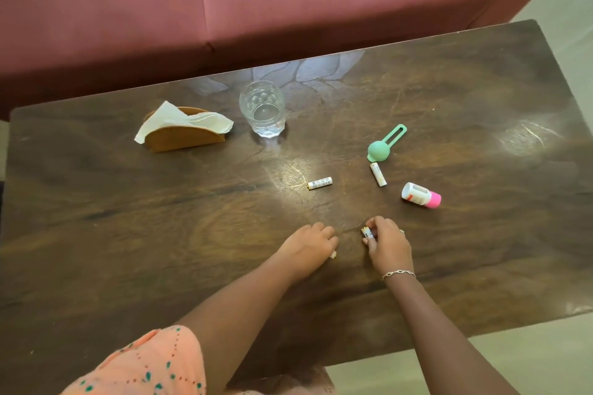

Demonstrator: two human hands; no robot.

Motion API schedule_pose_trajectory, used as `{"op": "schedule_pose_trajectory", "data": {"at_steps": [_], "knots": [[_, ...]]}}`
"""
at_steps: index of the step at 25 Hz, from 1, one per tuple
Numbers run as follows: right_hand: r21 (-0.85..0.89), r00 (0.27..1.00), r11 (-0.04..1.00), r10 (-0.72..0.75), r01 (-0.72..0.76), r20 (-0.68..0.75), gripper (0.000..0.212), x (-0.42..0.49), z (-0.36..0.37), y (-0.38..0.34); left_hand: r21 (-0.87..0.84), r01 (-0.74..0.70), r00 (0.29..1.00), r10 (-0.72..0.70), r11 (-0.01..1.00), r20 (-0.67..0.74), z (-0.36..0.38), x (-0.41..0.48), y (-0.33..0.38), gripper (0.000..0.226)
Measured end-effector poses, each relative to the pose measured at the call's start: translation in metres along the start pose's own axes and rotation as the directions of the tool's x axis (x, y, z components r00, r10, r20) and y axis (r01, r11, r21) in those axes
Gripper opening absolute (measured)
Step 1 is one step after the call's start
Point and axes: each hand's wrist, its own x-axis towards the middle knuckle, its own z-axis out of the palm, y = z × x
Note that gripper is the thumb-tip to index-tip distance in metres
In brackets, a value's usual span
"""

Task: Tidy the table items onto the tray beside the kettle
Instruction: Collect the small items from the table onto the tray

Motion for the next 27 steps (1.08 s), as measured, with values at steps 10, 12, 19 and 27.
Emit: {"op": "schedule_pose_trajectory", "data": {"at_steps": [10, 12, 19, 27], "knots": [[0.012, 0.941, 0.943, -0.334, 0.333, 0.062, 0.016, -0.024, 0.052, -0.135, -0.266, 0.354, 0.904, -0.401, 0.896, -0.147, 0.026, -0.139, -0.103, 0.028], [0.021, 0.909, 0.913, -0.407, 0.407, 0.093, 0.019, -0.033, 0.069, -0.177, -0.263, 0.404, 0.869, -0.457, 0.876, -0.188, 0.034, -0.175, -0.128, 0.028], [0.009, 0.773, 0.789, -0.603, 0.614, 0.197, 0.023, -0.060, 0.140, -0.326, -0.247, 0.512, 0.717, -0.567, 0.823, -0.406, 0.047, -0.314, -0.215, 0.021], [0.038, 0.580, 0.613, -0.764, 0.789, 0.284, 0.018, -0.102, 0.223, -0.476, -0.244, 0.673, 0.527, -0.685, 0.698, -0.504, 0.083, -0.461, -0.317, 0.018]]}}
